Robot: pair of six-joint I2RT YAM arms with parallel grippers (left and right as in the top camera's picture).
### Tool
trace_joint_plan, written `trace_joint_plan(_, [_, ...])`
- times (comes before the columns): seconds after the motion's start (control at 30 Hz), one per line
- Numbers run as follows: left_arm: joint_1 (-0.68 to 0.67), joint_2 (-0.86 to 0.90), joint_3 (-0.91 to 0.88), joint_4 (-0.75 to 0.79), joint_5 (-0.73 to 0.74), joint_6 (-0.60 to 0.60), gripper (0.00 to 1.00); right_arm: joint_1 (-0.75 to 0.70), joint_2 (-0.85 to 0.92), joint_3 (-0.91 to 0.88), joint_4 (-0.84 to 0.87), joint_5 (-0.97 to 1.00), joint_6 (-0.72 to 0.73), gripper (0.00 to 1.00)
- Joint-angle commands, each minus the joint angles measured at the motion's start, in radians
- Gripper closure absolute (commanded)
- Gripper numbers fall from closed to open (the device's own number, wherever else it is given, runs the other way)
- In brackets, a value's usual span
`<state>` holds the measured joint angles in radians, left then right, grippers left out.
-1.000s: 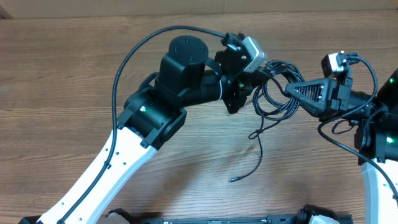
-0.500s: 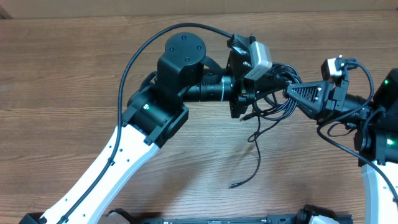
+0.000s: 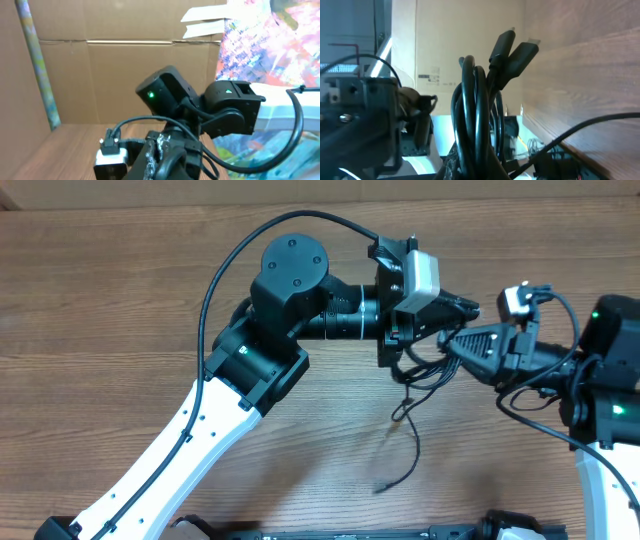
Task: Untangle cables
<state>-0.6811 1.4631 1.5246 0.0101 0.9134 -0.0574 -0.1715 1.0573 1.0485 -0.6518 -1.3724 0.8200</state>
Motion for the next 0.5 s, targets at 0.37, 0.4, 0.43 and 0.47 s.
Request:
trace_joint_plan(0.37, [0.081, -0.04, 0.021, 0.047, -0.036, -0.036, 0.96, 0.041, 0.006, 0.0, -0.176, 0.16, -0.201, 0.96])
trace_joint_plan(0.4, [0.089, -0.045, 0.021, 0.048, -0.037, -0.036, 0.96, 0.042, 0.006, 0.0, -0.187, 0.181, -0.201, 0.96])
trace_joint_plan(0.43, [0.099, -0.05, 0.021, 0.048, -0.037, -0.036, 0.96, 0.042, 0.006, 0.0, -0.195, 0.2, -0.201, 0.96])
trace_joint_plan(0.47, [0.106, -0.055, 0.021, 0.047, -0.037, -0.036, 0.96, 0.042, 0.006, 0.0, -0.196, 0.216, -0.201, 0.96])
